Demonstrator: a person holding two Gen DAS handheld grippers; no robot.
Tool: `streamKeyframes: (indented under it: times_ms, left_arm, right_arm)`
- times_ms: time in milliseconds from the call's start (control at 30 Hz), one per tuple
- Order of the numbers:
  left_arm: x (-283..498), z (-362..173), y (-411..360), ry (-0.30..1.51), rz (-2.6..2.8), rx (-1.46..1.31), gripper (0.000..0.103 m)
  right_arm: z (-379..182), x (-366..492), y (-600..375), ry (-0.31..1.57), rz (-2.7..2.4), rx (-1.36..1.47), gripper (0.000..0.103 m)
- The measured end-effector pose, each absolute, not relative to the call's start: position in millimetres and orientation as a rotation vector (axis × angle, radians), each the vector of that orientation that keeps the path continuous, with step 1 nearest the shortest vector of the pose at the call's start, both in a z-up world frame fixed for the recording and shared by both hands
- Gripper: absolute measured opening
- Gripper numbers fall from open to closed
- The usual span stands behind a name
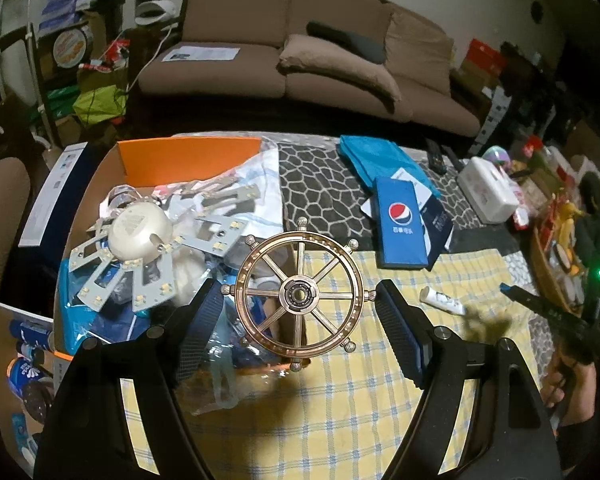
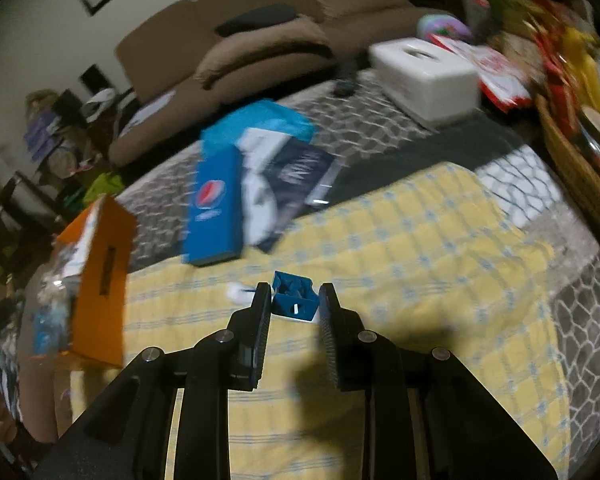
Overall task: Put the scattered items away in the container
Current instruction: 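Carry the wheel and blue cube with both tools over the orange box, then lower the wheel and cube into the orange box and open both tools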
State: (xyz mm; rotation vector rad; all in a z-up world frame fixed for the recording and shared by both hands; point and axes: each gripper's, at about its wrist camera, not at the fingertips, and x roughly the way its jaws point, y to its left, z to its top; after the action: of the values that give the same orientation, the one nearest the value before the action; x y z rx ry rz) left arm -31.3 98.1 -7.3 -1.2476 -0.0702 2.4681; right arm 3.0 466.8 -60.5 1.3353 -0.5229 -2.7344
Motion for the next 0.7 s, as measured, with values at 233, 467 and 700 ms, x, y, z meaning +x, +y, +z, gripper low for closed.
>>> streamKeyframes:
  times_ms: [233,467,700]
  left_arm:
    - [-56,-4,51,-0.180,2.548,-1.289,0.076]
    - [-83,-6,-17,-0.336,2.653,-1.365,0.076]
    - [-104,-22,-61,-0.455,2.604,-1.461,0.076]
  right_arm:
    - [-25,-25,354,-0.389,-2.563,1.197,0.024]
    - [4,-71,234,-0.195,-2.426,1.108,0.024]
    - [-7,-123,147,-0.070,-2.329,1.188,0.024]
